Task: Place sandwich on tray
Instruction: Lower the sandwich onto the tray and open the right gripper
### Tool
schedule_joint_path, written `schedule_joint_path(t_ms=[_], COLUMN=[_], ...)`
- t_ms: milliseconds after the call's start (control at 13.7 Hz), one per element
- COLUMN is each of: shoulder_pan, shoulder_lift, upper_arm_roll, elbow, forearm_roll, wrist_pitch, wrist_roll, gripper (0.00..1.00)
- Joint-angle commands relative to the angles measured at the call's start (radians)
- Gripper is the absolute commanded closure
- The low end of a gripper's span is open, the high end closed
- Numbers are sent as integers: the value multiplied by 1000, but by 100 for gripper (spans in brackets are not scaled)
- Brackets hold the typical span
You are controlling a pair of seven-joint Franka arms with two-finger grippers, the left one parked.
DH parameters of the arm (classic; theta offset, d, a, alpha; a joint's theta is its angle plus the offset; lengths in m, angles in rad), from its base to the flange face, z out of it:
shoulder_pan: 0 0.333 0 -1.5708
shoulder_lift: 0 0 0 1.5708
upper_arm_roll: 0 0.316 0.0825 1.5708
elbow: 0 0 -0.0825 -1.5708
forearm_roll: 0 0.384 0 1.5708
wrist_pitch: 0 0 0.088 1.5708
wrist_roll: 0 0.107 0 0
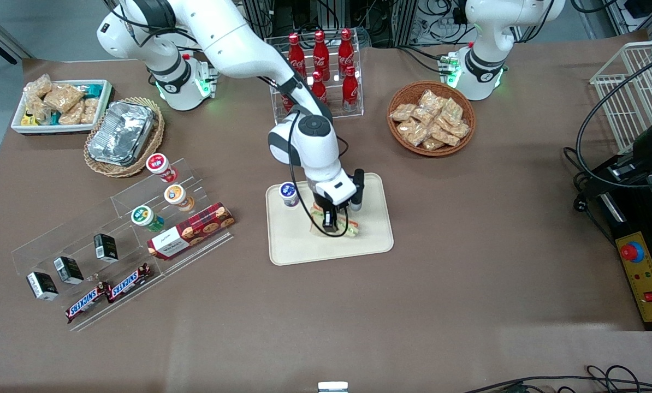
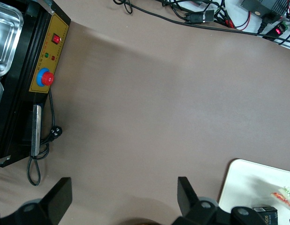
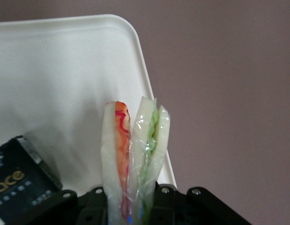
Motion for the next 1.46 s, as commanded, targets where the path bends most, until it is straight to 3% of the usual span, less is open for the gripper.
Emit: schedule_joint_path(t_ms=[0, 878, 1024, 1098, 1171, 1390], shoulder_pan=[-14, -16, -16, -17, -16, -14], shoulder_lift=[59, 140, 140, 139, 136, 125], upper_arm_roll=[-3, -2, -2, 0, 0, 0], elbow=[72, 123, 123, 121, 121, 118], forearm_roll=[-30, -31, -30, -28, -30, -25], wrist_pitch=[4, 10, 10, 8, 8, 8], wrist_roll=[11, 6, 8, 8, 9, 12], gripper=[100, 100, 94, 64, 1, 1])
